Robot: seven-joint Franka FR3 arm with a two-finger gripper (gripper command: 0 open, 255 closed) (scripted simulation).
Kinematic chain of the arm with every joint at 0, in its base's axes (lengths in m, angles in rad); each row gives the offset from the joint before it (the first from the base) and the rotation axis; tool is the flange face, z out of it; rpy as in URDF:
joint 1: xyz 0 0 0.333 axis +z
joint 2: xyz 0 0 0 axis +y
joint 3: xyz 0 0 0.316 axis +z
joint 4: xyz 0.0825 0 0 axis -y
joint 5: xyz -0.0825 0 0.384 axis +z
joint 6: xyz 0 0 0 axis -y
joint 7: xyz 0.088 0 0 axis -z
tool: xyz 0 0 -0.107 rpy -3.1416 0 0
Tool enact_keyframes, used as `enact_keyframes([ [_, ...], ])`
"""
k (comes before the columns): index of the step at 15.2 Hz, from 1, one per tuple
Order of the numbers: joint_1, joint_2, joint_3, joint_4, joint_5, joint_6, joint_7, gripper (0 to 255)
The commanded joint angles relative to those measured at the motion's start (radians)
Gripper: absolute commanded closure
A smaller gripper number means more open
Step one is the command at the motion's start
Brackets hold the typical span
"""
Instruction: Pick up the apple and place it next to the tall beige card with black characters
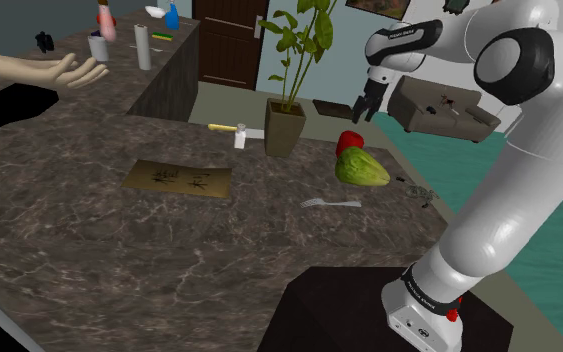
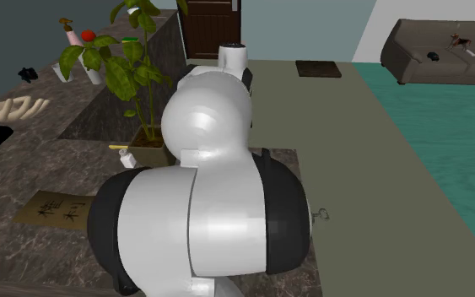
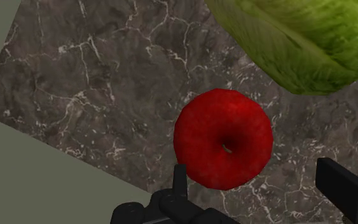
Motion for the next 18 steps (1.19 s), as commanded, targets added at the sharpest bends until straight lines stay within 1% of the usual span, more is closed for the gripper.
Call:
enact_keyframes([
  [1, -0.005, 0.016, -0.001, -0.009, 0.006, 0.023, -0.011, 0],
  [6, -0.005, 0.034, 0.002, -0.063, 0.016, 0.093, -0.018, 0],
  [14, -0.005, 0.034, 0.002, -0.063, 0.016, 0.093, -0.018, 0],
  [15, -0.005, 0.034, 0.002, -0.063, 0.016, 0.093, -0.018, 255],
  [18, -0.005, 0.034, 0.002, -0.063, 0.016, 0.093, -0.018, 255],
])
